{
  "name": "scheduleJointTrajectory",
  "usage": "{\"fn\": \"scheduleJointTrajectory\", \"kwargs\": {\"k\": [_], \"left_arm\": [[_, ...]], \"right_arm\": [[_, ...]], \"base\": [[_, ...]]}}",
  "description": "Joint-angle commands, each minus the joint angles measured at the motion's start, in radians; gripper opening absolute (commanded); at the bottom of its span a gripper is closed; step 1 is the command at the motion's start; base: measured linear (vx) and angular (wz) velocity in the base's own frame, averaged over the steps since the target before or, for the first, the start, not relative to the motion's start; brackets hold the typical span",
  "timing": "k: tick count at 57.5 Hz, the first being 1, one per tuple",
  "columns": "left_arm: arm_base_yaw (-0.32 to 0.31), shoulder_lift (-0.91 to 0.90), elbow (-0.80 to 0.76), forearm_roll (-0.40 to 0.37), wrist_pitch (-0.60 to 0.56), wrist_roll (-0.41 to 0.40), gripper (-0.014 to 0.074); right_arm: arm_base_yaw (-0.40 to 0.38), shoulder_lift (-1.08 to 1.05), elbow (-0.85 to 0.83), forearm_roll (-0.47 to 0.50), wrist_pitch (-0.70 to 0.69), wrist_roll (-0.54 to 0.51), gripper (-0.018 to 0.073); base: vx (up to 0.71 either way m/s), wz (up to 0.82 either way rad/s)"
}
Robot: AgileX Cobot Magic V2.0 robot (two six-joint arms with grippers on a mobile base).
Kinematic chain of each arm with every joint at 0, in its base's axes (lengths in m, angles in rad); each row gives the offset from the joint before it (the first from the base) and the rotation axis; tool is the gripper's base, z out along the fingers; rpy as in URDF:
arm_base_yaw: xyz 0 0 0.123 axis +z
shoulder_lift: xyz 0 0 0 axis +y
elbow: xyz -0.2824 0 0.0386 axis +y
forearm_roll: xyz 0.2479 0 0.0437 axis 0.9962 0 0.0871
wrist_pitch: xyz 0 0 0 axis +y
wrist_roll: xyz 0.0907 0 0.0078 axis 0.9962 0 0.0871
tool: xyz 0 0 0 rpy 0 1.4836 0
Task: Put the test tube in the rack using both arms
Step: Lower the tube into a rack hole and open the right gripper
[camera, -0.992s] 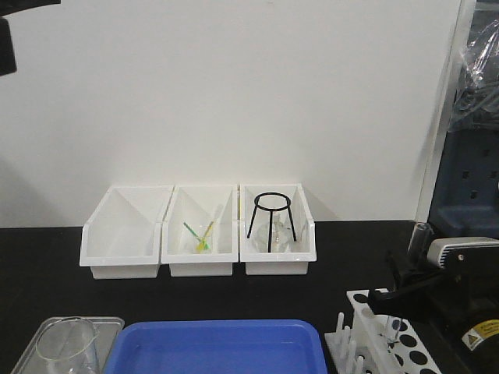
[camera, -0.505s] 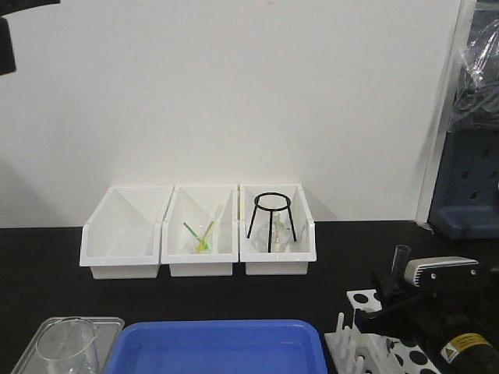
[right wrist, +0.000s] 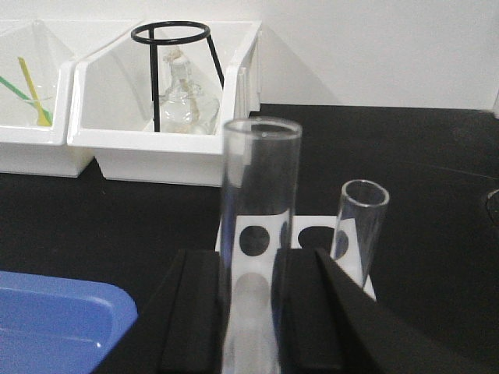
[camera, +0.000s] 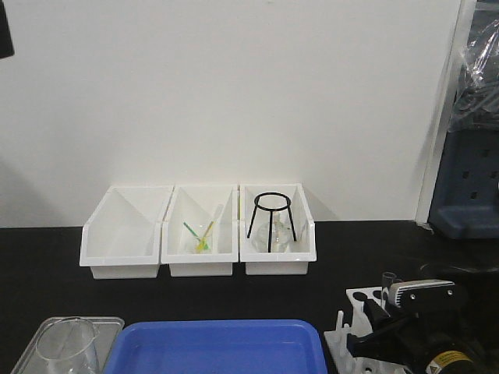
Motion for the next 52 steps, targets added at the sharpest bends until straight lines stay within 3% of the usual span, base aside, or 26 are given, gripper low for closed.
{"fn": "scheduleJointTrajectory", "kwargs": {"k": [1, 14, 21, 31, 41, 52], "left_arm": [[0.003, -0.015, -0.029, 0.016, -0.09, -0.006, -0.0003], [0.003, -0.015, -0.029, 0.016, -0.089, -0.006, 0.0003], [0.003, -0.015, -0.029, 0.016, -0.089, -0.006, 0.0007], [0.003, -0.015, -0.029, 0.016, -0.089, -0.006, 0.0013], [0.003, -0.015, -0.029, 0.016, -0.09, -0.006, 0.0014], [0.003, -0.015, -0.029, 0.016, -0.099, -0.007, 0.0014]], "right_arm": [[-0.002, -0.035, -0.027, -0.012, -0.149, -0.003, 0.0049], [-0.002, -0.035, -0.027, -0.012, -0.25, 0.011, 0.0246], [-0.002, -0.035, -0.027, -0.033, -0.265, 0.076, 0.0384], [-0.002, -0.051, -0.027, -0.07, -0.302, 0.098, 0.0482], [-0.002, -0.139, -0.027, -0.101, -0.282, 0.098, 0.0434], [-0.002, -0.315, -0.027, -0.135, -0.108, 0.098, 0.0152]], "base": [[0.0, 0.0], [0.0, 0.0], [0.0, 0.0], [0.0, 0.0], [0.0, 0.0], [0.0, 0.0]]}}
